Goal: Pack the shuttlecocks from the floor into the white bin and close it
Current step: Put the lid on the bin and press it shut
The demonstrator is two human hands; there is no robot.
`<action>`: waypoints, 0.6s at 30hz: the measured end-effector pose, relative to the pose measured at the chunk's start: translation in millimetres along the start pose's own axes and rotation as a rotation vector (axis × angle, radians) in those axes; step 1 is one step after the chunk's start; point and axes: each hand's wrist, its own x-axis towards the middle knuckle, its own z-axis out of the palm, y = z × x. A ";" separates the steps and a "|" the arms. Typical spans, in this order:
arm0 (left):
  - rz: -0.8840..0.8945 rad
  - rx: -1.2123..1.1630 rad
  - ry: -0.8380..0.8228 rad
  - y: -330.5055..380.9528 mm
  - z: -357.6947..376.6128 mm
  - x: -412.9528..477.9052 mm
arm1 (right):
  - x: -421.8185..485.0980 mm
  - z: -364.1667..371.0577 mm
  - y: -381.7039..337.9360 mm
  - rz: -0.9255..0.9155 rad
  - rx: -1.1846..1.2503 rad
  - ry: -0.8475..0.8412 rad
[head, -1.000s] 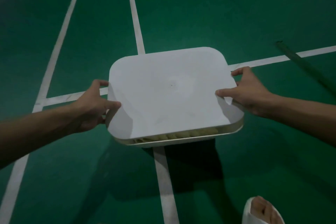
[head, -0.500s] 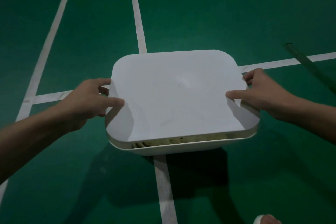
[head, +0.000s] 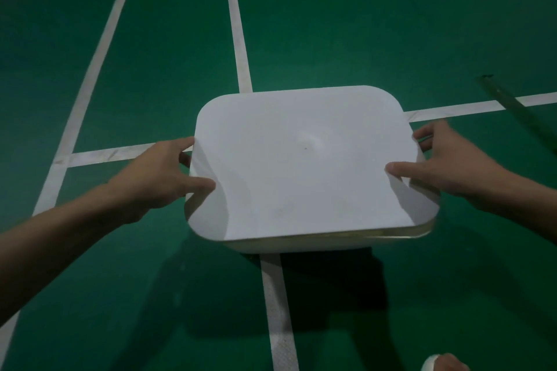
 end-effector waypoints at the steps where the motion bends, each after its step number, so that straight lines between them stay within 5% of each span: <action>1: 0.008 0.011 -0.008 -2.0 0.4 -0.1 | -1.8 0.4 1.2 -0.005 -0.009 0.005; 9: 0.030 -0.019 -0.011 -11.2 12.2 -0.8 | -9.0 2.4 5.9 -0.025 -0.033 0.002; 15: 0.057 0.225 0.016 -13.3 22.5 -1.0 | -14.5 3.7 14.5 -0.052 -0.002 -0.002; 18: 0.208 0.401 0.045 -3.2 27.8 0.3 | -14.2 4.8 18.5 -0.069 0.020 0.018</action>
